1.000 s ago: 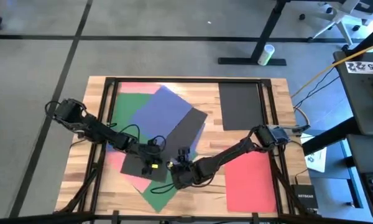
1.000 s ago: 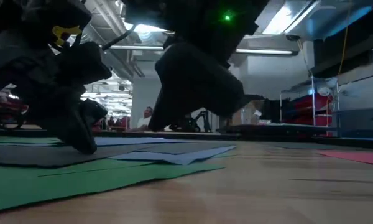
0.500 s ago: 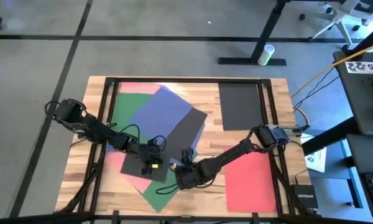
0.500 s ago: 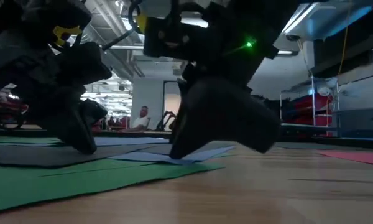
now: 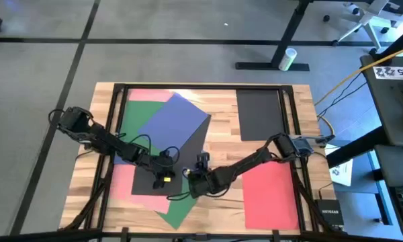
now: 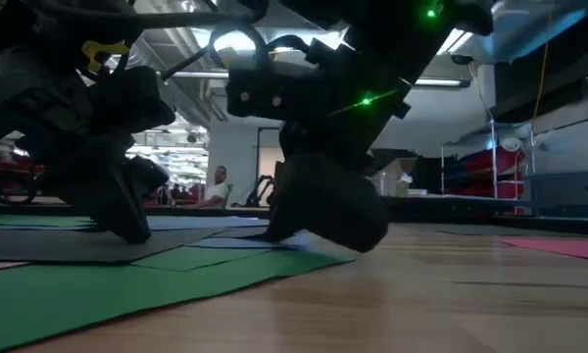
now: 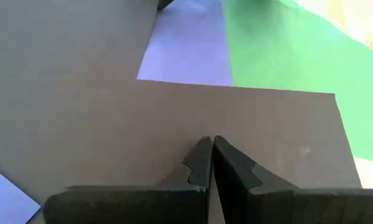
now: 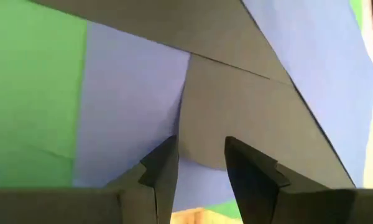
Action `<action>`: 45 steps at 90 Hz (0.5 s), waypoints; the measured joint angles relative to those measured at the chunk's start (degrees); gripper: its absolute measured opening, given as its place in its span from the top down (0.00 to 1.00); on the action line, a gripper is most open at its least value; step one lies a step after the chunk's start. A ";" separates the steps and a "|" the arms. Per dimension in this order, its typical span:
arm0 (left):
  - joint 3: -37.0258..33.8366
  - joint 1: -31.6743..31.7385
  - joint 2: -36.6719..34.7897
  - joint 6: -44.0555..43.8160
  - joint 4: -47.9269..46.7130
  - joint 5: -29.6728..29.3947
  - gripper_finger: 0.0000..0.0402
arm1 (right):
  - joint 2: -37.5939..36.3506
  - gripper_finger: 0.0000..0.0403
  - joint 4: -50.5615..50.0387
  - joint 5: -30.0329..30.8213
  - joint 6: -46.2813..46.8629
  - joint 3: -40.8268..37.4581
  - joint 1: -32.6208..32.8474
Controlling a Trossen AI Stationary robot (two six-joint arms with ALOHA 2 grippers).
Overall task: Organize paper
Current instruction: Stack the black paper on top of the other black paper on the table
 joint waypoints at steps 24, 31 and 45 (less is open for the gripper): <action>0.00 0.00 0.00 -0.13 -0.01 0.00 1.00 | 0.00 0.70 1.47 1.72 -1.65 0.00 -0.34; 0.00 0.00 0.00 -0.16 0.00 0.00 1.00 | 0.00 0.70 2.52 -1.16 -2.10 0.00 -0.94; 0.00 0.00 0.00 -0.17 0.00 0.00 1.00 | 0.00 0.70 4.30 -5.57 -2.95 0.00 -3.00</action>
